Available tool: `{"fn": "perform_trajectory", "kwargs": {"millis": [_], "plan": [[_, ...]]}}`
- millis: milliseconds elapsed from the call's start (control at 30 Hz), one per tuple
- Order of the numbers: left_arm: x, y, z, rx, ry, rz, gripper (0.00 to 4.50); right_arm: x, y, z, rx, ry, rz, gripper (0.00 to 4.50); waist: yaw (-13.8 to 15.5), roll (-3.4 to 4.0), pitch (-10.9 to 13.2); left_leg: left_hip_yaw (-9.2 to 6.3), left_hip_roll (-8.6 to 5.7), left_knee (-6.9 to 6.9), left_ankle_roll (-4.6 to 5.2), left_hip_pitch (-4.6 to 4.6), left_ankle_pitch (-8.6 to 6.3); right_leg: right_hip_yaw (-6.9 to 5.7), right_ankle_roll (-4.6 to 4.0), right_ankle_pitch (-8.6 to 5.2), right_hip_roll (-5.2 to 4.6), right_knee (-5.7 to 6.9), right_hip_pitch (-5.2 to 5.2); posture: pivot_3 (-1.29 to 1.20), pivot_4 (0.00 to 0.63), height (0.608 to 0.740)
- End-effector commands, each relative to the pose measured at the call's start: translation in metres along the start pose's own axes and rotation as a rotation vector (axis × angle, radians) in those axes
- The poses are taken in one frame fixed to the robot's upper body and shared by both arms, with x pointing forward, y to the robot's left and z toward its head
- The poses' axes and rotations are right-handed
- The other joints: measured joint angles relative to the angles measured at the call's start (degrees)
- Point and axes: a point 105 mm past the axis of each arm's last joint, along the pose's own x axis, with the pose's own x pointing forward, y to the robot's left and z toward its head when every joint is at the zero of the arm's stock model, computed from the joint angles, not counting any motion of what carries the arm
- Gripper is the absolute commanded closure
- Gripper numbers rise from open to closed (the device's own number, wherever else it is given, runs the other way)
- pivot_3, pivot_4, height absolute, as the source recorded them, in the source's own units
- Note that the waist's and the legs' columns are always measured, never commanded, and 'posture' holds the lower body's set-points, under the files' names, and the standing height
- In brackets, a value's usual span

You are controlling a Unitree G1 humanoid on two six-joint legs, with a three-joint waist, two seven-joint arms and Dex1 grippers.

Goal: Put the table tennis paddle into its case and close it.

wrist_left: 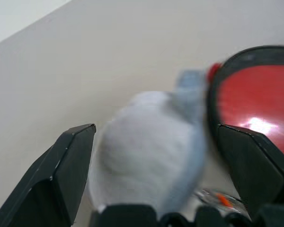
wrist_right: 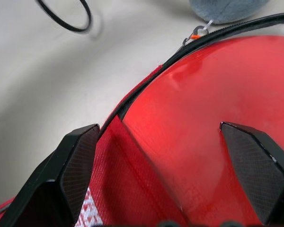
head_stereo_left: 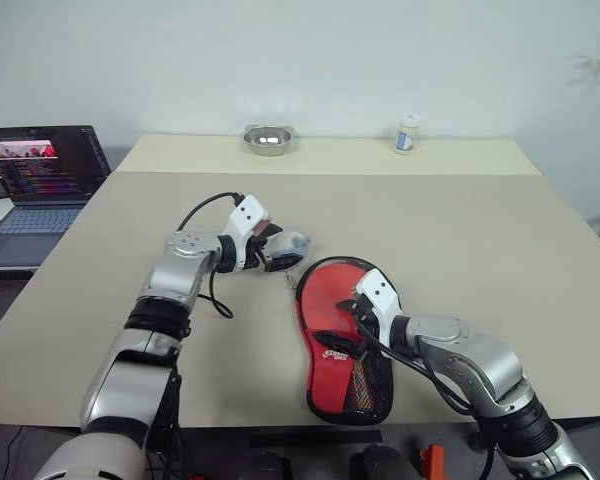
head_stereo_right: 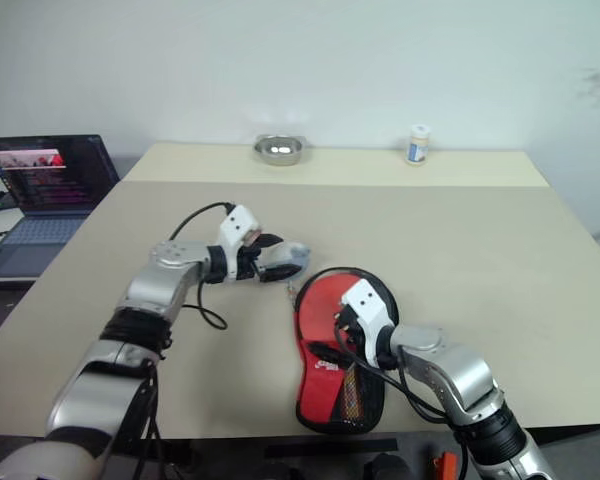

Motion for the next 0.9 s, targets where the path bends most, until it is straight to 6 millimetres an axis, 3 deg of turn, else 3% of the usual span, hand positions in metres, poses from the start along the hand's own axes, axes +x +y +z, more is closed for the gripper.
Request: {"fn": "perform_trajectory", "kwargs": {"millis": [33, 367, 633, 900], "plan": [[0.007, 0.005, 0.001, 0.056, 0.022, 0.013, 0.02, -0.001, -0.001, 0.007, -0.030, -0.018, -0.022, 0.00, -0.11, 0.00, 0.00, 0.02, 0.00, 0.00, 0.00, 0.00, 0.00, 0.02, 0.00, 0.00, 0.00, -0.02, 0.00, 0.00, 0.150, 0.740], [0.020, -0.006, -0.012, 0.049, 0.052, -0.038, 0.02, -0.003, -0.006, 0.022, -0.074, -0.049, -0.071, 0.00, -0.08, -0.01, -0.01, 0.00, -0.01, 0.00, 0.00, -0.01, 0.00, -0.02, -0.01, 0.01, -0.03, 0.01, -0.01, 0.00, 0.150, 0.740], [0.023, -0.007, -0.004, 0.064, 0.040, -0.043, 0.02, 0.000, -0.009, -0.012, -0.046, 0.079, -0.085, 0.00, -0.07, -0.05, -0.03, 0.00, -0.06, 0.00, -0.01, -0.03, 0.00, -0.01, -0.01, 0.01, -0.07, 0.00, -0.01, 0.00, 0.150, 0.740], [0.022, -0.005, -0.001, 0.075, 0.035, -0.039, 0.02, 0.001, -0.012, -0.022, -0.040, 0.108, -0.105, 0.00, -0.08, -0.23, -0.15, -0.03, -0.07, 0.00, 0.00, 0.00, 0.00, -0.04, -0.01, 0.01, -0.07, 0.02, 0.03, 0.00, 0.150, 0.740]]}}
